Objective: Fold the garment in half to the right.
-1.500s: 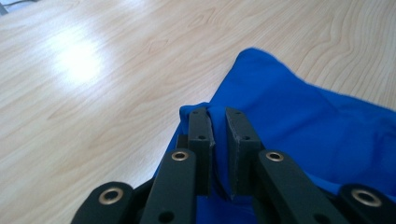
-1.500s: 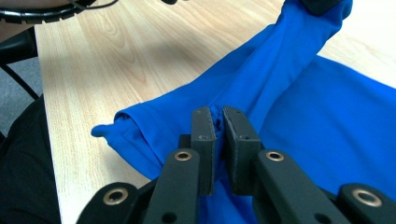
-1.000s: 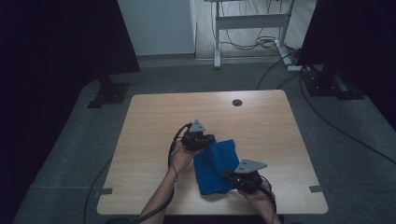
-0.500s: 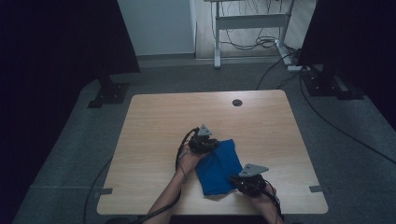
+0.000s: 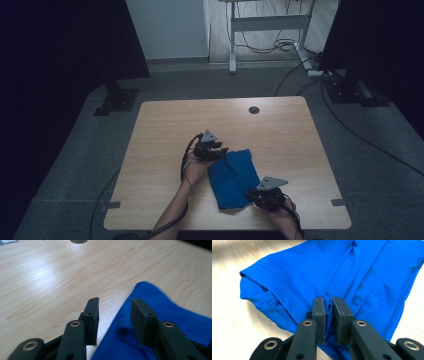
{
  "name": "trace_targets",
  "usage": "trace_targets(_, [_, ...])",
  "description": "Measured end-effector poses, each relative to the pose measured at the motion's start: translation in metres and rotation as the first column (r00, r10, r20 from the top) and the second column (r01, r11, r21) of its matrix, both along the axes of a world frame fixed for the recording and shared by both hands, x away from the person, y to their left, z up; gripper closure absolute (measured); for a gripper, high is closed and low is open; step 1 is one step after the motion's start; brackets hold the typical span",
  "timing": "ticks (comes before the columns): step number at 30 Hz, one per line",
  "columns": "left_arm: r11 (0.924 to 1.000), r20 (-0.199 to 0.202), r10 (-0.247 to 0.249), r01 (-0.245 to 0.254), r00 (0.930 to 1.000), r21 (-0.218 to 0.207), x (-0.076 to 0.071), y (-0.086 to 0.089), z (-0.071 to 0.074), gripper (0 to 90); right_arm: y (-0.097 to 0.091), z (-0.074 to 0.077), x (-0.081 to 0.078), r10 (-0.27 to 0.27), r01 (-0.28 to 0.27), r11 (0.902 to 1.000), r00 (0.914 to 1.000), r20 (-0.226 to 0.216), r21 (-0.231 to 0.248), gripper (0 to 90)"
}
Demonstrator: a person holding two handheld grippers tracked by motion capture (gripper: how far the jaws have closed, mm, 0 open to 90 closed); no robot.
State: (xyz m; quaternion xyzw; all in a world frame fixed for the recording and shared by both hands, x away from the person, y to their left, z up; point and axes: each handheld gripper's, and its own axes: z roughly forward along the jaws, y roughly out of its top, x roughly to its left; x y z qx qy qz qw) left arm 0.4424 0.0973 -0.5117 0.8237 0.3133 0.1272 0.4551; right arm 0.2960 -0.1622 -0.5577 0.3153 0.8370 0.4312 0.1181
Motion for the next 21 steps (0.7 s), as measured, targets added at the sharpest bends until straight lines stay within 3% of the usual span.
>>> trace_targets(6, [0.9949, -0.033, -0.083, 0.085, 0.996, 0.054, -0.029, -0.003, -0.012, 51.6, 0.001, 0.0, -0.001, -0.003, 0.004, 1.0, 1.0, 0.003, -0.004, 78.7])
trace_targets(11, [0.9864, -0.044, -0.13, 0.133, 0.9906, 0.096, -0.047, -0.011, -0.026, 47.3, 0.001, 0.0, -0.001, -0.007, 0.007, 1.0, 1.0, 0.006, -0.005, 78.3])
trace_targets(14, [0.9795, -0.042, -0.155, 0.159, 0.987, 0.123, -0.055, -0.016, -0.032, 41.4, 0.001, 0.0, -0.001, -0.009, 0.009, 1.0, 0.9999, 0.005, -0.003, 77.3])
trace_targets(16, [0.9689, -0.04, -0.184, 0.188, 0.9821, 0.161, -0.058, -0.02, -0.036, 37.9, 0.001, 0.0, -0.002, -0.01, 0.01, 0.9999, 0.9999, 0.005, -0.002, 76.9])
trace_targets(21, [0.9688, -0.016, -0.199, 0.2, 0.9798, 0.147, -0.06, -0.021, -0.041, 29.8, 0.001, 0.002, -0.002, -0.014, 0.014, 0.9999, 0.9999, 0.001, -0.007, 72.8])
